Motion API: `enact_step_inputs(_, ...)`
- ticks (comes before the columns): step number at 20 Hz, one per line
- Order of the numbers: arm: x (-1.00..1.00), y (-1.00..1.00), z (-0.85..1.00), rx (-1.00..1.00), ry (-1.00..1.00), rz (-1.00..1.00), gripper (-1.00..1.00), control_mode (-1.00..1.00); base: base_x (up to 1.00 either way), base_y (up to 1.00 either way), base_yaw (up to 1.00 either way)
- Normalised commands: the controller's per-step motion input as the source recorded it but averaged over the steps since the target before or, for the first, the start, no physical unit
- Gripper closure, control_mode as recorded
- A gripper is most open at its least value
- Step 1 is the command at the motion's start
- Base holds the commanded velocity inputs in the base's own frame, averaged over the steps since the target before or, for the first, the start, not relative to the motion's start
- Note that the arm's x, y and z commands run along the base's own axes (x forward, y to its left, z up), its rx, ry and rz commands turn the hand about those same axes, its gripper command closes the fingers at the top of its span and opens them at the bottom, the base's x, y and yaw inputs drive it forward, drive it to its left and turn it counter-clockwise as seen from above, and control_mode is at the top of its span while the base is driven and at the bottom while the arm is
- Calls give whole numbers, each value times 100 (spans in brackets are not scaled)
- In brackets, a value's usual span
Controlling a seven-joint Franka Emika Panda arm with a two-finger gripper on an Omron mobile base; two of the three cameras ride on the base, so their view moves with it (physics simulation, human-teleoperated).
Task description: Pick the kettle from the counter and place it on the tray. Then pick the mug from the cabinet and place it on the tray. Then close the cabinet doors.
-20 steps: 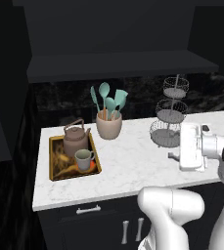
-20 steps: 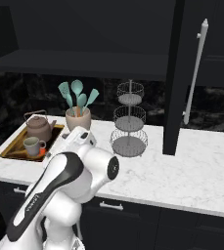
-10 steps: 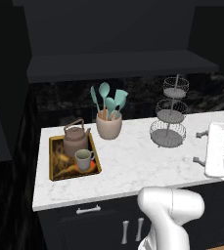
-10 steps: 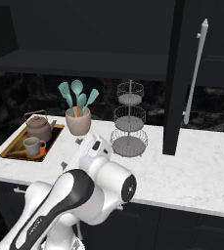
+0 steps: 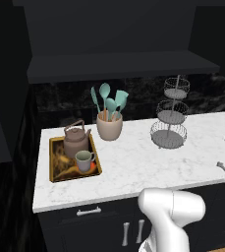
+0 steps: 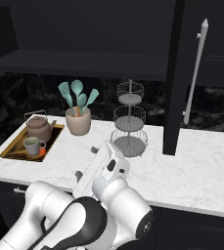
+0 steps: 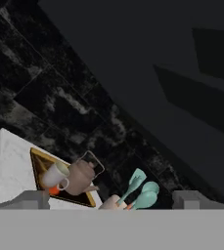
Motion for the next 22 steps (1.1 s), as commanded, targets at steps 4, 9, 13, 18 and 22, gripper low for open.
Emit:
enact_step_inputs(4,13,-22,5,6,-25,-8,-100,-100,0,0,0)
enact_step_inputs(9,13,-28,12,3,-23,-3,-100,-100,0,0,0)
enact_step_inputs(13,-4,-34,7,0,-25,-7,-100,-100,0,0,0)
enact_step_inputs(18,-7,-36,15,0,-19,-11,-100,-100,0,0,0)
enact_step_inputs(22,-5,-33,12,3,-8,-9,-100,-100,0,0,0)
